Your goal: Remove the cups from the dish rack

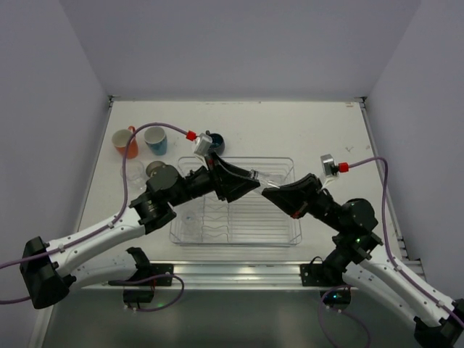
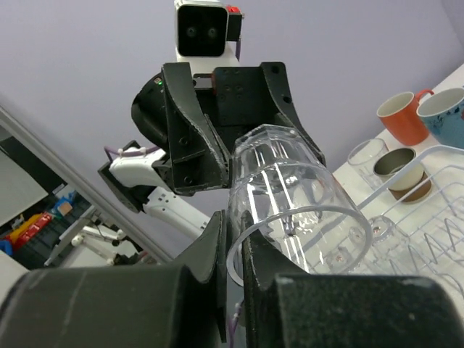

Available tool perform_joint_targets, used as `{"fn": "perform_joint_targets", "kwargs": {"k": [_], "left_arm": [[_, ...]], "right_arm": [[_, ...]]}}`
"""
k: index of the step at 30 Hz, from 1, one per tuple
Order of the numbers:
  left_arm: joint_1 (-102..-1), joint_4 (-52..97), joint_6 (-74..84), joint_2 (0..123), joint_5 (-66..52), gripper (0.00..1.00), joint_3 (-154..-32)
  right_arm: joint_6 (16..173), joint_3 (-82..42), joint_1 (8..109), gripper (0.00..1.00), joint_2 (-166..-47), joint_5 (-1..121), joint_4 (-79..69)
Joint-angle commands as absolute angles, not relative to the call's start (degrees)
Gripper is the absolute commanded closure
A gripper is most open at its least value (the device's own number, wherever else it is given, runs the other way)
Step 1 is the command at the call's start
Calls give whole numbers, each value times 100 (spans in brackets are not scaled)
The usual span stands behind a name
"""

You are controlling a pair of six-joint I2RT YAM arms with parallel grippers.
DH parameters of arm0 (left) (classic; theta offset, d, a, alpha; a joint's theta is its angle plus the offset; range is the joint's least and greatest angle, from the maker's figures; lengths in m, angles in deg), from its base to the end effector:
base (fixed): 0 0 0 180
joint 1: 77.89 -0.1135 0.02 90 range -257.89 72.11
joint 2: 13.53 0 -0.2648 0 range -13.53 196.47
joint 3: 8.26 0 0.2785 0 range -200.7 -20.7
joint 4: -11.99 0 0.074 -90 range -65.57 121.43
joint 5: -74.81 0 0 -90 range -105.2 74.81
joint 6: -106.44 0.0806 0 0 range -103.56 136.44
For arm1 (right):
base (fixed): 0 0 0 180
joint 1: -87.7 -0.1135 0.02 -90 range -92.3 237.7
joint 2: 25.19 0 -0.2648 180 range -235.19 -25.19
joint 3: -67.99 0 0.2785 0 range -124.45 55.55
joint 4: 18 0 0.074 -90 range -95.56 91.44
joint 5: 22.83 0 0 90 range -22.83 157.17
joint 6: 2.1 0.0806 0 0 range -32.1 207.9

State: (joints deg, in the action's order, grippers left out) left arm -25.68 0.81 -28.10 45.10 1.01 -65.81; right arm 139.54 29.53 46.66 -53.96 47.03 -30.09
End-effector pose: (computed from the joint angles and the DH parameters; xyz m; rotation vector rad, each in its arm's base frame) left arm 0.1720 -0.2585 0.3609 0.3739 1.5599 -1.5608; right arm 0.1337 0.1532 0.3434 -0.2261 1.3668 1.5957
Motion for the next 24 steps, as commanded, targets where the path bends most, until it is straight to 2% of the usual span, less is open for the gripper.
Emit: {"fn": "perform_joint_targets", "kwargs": {"k": [1,2,3,6,9,12,16,20,24], "left_arm": [[-2586,-150,-2549,4360,-122,40,-6535],[-2577,-115,-2522,4360,-148,33,-6561],[-2577,-36,-2435,4342,-175,22,-6596],[-2586,629,-2094,4194,-473,8,-6790],[-2586,1526,-1434,4000,-1183,1,-7263],[-2586,2999,-775,3780,-2045,0,-7800],[-2586,3934,-185,3376,-2994,0,-7986],[-2586,4534,149,2832,-4013,0,-7722],[-2586,5051,325,2602,-4191,0,-7555]], "right_arm": [[13985,2901,4674,100,-5393,4775,-3157],[13967,2892,4674,100,-5393,4783,-3149],[13941,2857,4674,100,-5401,4801,-3105],[13652,2524,4665,100,-5445,5055,-2360],[13291,2155,4665,100,-5524,5353,-1516],[12808,1698,4683,100,-5805,5617,-752],[12184,725,4744,100,-6533,5838,416],[11307,-472,4823,100,-8015,5961,1507],[10681,-1878,4964,100,-9450,6374,2553]]}}
